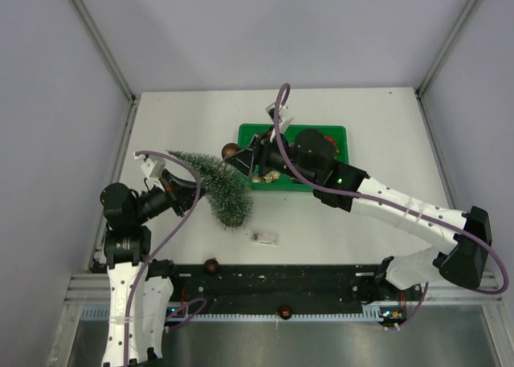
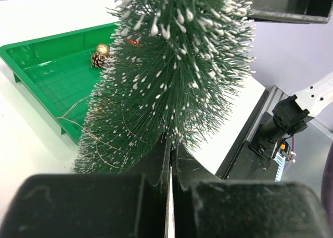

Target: Decorate the small christmas tree

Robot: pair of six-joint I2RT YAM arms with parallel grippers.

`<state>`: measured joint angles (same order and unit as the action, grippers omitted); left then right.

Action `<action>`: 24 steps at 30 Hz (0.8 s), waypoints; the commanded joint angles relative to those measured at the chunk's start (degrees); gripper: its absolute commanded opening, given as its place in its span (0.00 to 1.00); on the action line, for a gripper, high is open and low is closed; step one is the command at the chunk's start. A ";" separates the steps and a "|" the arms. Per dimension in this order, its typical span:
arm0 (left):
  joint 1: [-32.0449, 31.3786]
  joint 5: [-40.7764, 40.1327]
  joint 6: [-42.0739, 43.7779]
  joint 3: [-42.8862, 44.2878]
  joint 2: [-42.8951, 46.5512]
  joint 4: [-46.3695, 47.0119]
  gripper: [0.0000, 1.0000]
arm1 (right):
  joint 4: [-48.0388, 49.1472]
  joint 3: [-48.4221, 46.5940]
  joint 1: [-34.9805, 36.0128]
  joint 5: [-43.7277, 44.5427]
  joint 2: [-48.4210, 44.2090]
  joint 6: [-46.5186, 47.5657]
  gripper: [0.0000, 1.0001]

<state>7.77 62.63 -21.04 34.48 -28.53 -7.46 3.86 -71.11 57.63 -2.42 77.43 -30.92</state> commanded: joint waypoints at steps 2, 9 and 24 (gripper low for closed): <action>0.23 0.83 1.35 -0.03 0.67 -1.41 0.00 | 2.56 2.64 0.82 3.99 -0.79 1.21 0.20; 0.14 0.47 0.56 -0.11 0.94 -0.89 0.00 | 1.33 4.75 2.75 7.68 -2.37 2.88 0.19; 0.14 -0.67 0.12 0.06 1.46 -1.41 0.00 | 9.93 9.15 6.62 11.64 -6.85 -0.37 0.18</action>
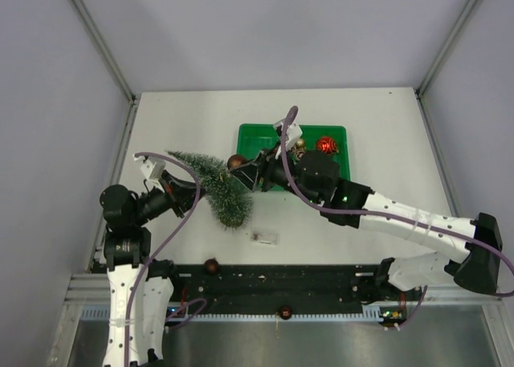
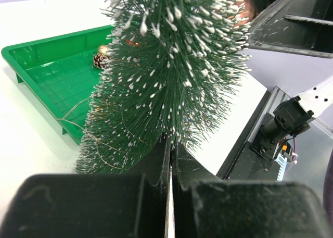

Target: Decorate the small christmas tree

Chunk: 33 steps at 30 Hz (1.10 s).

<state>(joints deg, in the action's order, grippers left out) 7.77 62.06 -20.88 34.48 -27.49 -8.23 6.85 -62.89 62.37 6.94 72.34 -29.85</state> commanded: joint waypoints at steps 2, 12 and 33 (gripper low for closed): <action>0.23 -0.19 -0.12 0.15 0.41 -0.65 0.00 | 8.26 0.76 2.67 2.99 -1.15 -1.53 0.18; 0.14 -0.19 -0.56 0.33 0.06 -0.12 0.00 | 8.88 -1.09 4.69 5.54 2.81 -1.53 0.16; 0.14 -0.19 -1.35 0.59 -0.02 0.32 0.00 | 11.08 8.49 5.48 17.06 -3.61 -1.79 0.16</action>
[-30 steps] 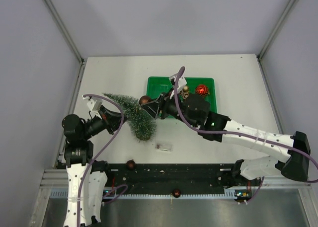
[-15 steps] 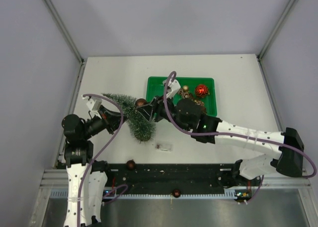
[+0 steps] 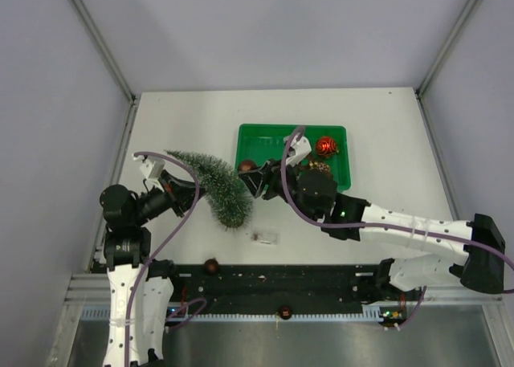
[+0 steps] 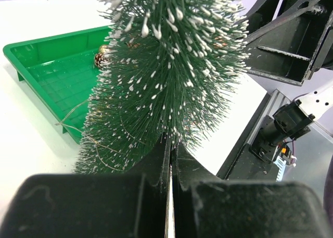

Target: Decorate the small christmas tree

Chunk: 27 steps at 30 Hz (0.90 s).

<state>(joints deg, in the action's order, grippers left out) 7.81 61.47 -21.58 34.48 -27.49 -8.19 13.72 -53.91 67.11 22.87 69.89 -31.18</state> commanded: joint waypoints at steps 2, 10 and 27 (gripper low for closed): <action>0.10 0.40 -0.83 0.68 -0.02 0.28 0.00 | 4.83 -0.93 0.65 0.33 -0.46 -0.55 0.16; 0.10 0.23 -1.27 0.59 -0.02 0.63 0.00 | 6.59 -3.30 1.53 -0.90 2.62 -1.08 0.16; 0.18 0.58 -1.88 0.15 0.24 1.33 0.00 | 7.91 -3.66 4.96 5.16 3.77 -0.37 0.12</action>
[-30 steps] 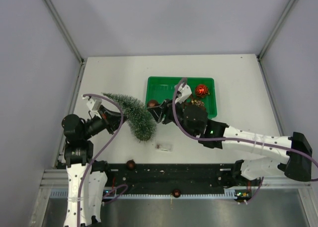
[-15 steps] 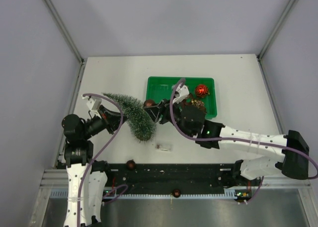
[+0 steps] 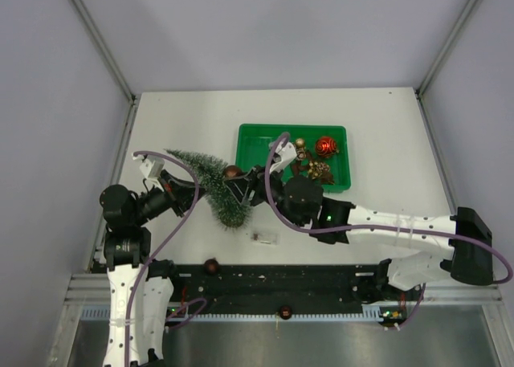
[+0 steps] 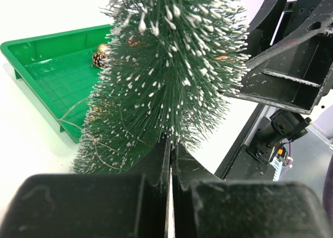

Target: Decorate the small christmas tree

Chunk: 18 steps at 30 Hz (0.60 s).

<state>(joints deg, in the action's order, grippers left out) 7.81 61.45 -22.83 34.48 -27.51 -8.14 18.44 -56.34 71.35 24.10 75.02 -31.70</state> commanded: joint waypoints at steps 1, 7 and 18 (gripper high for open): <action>0.10 0.60 -0.55 0.15 0.26 1.29 0.00 | 3.18 -0.80 0.72 5.24 -1.63 -0.02 0.12; 0.10 0.77 -1.78 -0.11 0.09 2.51 0.00 | 3.71 -0.79 1.16 14.83 -0.41 -1.34 0.14; 0.10 0.86 -1.60 0.41 -0.27 2.34 0.00 | 6.52 -5.63 4.41 15.54 5.22 -0.55 0.11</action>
<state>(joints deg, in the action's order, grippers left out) 7.81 61.63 -24.14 34.48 -27.51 -7.66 21.80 -58.78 74.65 39.27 79.57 -32.14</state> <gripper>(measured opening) 0.019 0.457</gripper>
